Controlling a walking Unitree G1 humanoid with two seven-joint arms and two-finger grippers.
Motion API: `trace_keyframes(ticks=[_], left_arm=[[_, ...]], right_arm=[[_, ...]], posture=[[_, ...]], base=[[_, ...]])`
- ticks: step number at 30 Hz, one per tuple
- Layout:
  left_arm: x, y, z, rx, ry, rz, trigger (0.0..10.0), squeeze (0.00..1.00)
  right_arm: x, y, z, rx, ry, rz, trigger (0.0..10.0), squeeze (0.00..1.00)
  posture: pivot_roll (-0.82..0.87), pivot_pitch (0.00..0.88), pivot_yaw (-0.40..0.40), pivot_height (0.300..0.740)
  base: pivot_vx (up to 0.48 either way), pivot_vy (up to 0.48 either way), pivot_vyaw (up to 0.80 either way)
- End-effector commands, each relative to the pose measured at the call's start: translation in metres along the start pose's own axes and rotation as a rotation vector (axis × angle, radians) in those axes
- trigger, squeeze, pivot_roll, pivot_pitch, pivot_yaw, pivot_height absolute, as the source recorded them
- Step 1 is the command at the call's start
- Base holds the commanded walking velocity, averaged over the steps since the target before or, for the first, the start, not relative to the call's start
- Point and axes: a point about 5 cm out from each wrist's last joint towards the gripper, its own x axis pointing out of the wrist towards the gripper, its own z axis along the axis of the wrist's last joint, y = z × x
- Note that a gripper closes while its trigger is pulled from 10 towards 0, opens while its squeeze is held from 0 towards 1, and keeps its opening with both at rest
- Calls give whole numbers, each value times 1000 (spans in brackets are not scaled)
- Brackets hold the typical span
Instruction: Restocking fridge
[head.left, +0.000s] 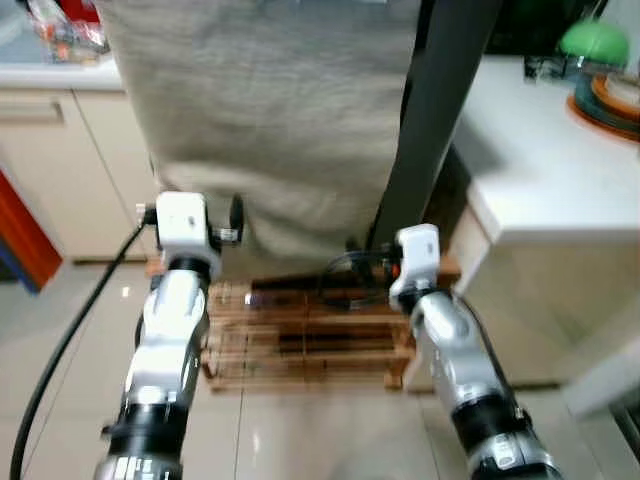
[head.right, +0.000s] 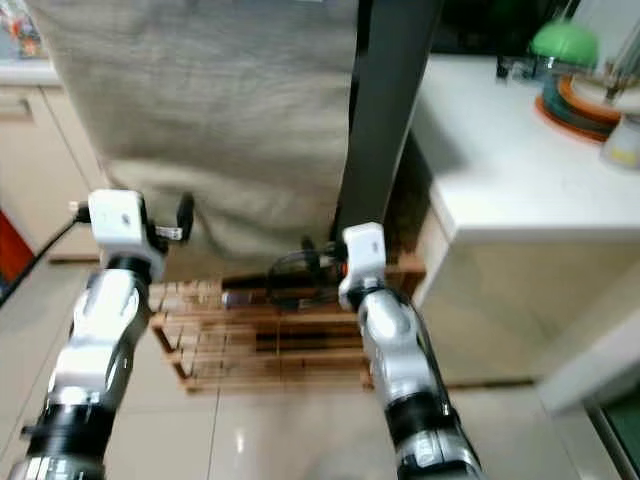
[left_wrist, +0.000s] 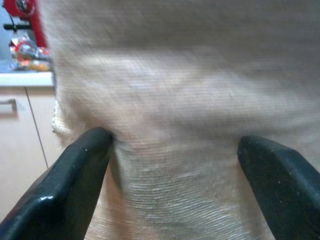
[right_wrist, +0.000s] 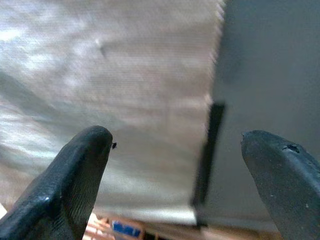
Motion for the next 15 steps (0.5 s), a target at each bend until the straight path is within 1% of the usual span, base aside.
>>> trace_keyframes(ticks=[1, 2, 4, 8, 9, 10, 11, 15], left_arm=[[3, 2, 4, -8, -20, 2, 10000, 0], [2, 1, 7, -22, -49, 0, 10000, 0], [2, 0, 8, -20, -52, 1, 10000, 0], [-2, -5, 12, -51, -83, -34, 10000, 0], [-3, -8, 13, -94, -90, -56, 10000, 0], [-4, -10, 15, -105, -94, -75, 10000, 0], [-5, -12, 16, -118, -107, -92, 10000, 0], [-8, -14, 16, -98, -98, -116, 10000, 0]], right_arm=[[4, 7, 5, -3, -19, 29, 10000, 0], [4, 6, 5, -6, -17, 28, 10000, 0], [4, 5, 5, -6, -17, 27, 10000, 0], [3, 4, 5, -7, -21, 26, 10000, 0], [3, 5, 5, -8, -20, 25, 10000, 0], [3, 5, 5, -12, -11, 21, 10000, 0], [3, 5, 4, -16, -10, 21, 10000, 0], [1, 4, 6, -14, -25, 3, 10000, 0]], posture=[[-13, 0, -13, 740], [-11, 0, -15, 740], [-11, 0, -16, 740], [-12, 0, -20, 740], [-12, 0, -20, 740], [-12, 0, -19, 740], [-12, 0, -21, 740], [-12, 0, -21, 740]], base=[[277, 0, 0], [0, 0, 0], [0, 0, 0], [0, 0, 0], [0, 0, 0], [0, 0, 0], [0, 465, 0], [0, 463, -800]])
